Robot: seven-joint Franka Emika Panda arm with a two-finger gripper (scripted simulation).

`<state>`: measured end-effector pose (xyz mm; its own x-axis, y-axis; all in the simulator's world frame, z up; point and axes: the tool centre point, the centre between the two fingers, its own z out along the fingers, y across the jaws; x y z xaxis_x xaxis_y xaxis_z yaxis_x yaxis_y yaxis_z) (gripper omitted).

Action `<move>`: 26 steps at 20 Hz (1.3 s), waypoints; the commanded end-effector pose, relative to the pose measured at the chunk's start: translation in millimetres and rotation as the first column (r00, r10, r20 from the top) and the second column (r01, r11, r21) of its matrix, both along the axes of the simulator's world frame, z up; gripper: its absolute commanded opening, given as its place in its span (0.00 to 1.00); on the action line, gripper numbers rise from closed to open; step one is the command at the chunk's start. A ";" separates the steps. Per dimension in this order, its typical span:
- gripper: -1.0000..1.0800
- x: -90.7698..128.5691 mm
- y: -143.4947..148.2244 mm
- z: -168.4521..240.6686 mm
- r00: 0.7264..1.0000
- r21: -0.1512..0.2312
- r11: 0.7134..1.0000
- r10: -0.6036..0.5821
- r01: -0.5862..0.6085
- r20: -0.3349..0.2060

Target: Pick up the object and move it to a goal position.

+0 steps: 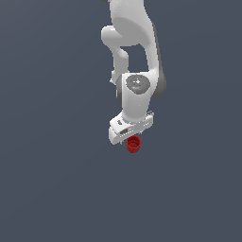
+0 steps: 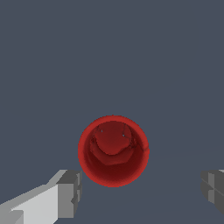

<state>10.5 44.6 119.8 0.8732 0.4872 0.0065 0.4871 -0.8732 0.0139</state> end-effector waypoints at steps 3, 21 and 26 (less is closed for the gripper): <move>0.96 -1.8 10.9 -13.4 0.996 0.005 0.996 0.088 -0.088 -0.008; 0.96 -4.6 18.2 -52.5 0.990 0.009 0.990 0.144 -0.143 -0.013; 0.96 -4.5 18.2 -70.6 0.989 0.009 0.989 0.145 -0.145 -0.013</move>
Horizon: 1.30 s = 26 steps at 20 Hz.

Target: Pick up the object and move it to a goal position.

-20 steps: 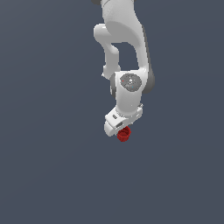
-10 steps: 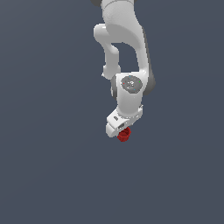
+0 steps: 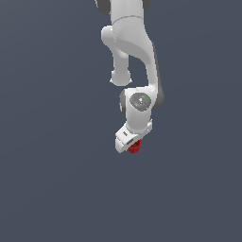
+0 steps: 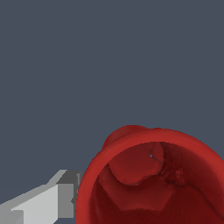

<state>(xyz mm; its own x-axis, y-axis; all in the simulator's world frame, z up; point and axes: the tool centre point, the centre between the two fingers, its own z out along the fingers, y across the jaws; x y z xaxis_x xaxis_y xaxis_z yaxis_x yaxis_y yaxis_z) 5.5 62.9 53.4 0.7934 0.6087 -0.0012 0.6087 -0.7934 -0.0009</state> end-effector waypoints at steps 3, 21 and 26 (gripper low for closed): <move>0.96 1.4 -0.1 -6.1 1.000 0.000 1.000 0.000 0.000 0.001; 0.00 -3.1 -0.8 5.3 1.000 0.000 1.000 0.000 0.000 0.003; 0.00 -12.6 -0.8 25.8 1.000 -0.001 1.000 0.000 0.000 0.002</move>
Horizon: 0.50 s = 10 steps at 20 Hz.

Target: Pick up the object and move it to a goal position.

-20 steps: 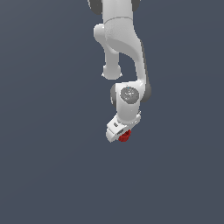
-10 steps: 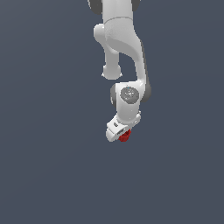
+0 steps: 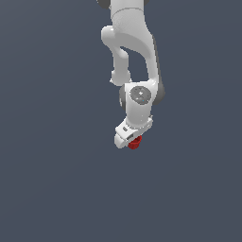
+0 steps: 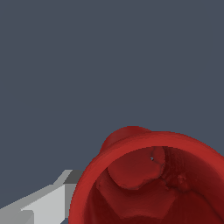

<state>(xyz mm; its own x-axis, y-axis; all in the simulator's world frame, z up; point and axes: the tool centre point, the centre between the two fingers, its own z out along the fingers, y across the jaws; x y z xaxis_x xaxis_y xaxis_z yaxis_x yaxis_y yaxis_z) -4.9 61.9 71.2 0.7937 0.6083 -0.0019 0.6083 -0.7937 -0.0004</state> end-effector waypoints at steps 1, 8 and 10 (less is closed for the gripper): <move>0.00 -4.8 0.2 13.5 1.000 0.000 1.000 0.000 0.000 0.003; 0.00 -26.7 0.0 62.7 1.000 0.000 1.000 0.001 -0.001 0.002; 0.00 -32.4 0.0 76.0 1.000 0.000 1.000 0.001 -0.001 0.002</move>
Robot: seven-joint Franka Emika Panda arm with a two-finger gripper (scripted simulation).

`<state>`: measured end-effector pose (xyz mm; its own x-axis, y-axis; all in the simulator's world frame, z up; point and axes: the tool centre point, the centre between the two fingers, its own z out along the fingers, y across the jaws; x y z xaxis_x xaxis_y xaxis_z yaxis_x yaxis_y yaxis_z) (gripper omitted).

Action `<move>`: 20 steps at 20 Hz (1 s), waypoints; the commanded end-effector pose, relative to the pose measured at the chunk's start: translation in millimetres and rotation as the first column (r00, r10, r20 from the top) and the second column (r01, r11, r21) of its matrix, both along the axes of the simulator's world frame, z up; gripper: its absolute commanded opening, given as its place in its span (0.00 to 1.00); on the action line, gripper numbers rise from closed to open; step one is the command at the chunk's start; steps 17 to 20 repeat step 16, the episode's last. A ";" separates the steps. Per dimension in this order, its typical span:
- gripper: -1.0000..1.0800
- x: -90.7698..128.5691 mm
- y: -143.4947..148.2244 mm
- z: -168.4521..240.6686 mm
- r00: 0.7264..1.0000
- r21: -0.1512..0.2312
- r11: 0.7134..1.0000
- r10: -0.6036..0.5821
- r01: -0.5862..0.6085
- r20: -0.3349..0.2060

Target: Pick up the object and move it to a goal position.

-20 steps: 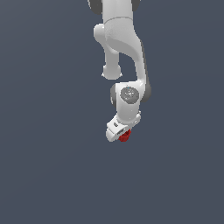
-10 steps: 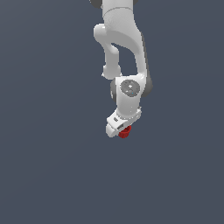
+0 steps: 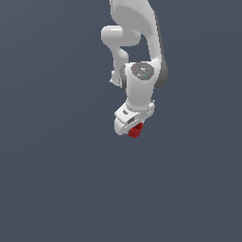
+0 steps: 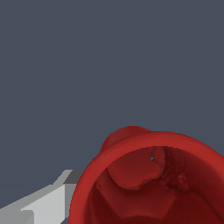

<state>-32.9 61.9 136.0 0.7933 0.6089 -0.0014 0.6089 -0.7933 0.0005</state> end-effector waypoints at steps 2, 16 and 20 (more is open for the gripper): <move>0.00 -9.1 0.0 22.9 1.000 0.000 1.000 0.000 0.000 0.001; 0.00 -20.4 0.6 55.2 1.000 0.001 1.000 0.001 -0.001 0.001; 0.00 -20.4 0.6 55.2 1.000 0.001 1.000 0.001 -0.001 0.001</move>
